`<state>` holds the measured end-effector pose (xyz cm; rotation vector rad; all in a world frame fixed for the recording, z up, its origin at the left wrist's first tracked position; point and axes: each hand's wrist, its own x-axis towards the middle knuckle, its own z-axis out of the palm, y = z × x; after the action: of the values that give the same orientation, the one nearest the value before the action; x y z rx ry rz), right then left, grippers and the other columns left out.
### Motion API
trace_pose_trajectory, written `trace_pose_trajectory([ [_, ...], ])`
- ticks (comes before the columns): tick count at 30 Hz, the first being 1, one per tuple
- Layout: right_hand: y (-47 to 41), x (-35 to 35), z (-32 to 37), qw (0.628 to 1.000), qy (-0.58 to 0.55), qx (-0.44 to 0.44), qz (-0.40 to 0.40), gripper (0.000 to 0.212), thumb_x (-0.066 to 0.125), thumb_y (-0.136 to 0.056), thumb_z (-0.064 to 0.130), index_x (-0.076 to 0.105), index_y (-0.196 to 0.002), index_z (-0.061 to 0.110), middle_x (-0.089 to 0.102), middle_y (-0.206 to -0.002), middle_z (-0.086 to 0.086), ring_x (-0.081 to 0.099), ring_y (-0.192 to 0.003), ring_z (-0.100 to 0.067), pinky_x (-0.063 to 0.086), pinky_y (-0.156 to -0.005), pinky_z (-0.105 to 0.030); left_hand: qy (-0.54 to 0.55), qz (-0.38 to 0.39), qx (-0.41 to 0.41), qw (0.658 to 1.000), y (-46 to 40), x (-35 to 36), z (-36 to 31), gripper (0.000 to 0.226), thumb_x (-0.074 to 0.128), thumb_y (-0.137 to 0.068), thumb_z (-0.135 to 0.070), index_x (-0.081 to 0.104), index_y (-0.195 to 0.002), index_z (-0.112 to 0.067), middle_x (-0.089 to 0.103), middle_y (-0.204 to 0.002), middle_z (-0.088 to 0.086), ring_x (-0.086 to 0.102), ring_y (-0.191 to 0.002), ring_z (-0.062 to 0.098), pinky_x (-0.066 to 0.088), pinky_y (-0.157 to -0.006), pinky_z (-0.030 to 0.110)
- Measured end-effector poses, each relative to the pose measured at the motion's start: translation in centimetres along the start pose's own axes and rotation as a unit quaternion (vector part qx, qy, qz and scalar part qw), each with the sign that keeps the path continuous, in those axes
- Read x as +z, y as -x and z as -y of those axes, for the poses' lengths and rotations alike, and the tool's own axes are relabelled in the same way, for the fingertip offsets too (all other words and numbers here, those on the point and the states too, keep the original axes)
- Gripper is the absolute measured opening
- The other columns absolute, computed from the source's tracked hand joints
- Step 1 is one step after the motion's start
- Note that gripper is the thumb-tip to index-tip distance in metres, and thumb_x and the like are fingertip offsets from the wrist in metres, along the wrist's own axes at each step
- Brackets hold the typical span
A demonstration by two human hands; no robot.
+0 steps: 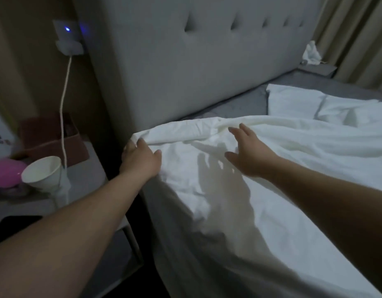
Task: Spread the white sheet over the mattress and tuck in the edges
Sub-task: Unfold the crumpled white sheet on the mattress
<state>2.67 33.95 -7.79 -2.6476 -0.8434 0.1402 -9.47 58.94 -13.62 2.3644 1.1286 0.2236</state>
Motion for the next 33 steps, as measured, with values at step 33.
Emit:
trace_pose_trajectory([
  [33, 60.7, -10.3, -37.9, 0.58, -0.49, 0.504, -0.411, 0.061, 0.069, -0.076, 0.045, 0.061, -0.128, 0.013, 0.071, -0.116, -0.009, 0.069, -0.096, -0.028, 0.058, -0.081, -0.04, -0.247, 0.385, 0.603, 0.653, 61.3, 17.9, -35.2, 0.119, 0.053, -0.066, -0.096, 0.025, -0.16, -0.029, 0.035, -0.161, 0.002, 0.034, -0.149, 0.025, 0.03, -0.12, 0.044],
])
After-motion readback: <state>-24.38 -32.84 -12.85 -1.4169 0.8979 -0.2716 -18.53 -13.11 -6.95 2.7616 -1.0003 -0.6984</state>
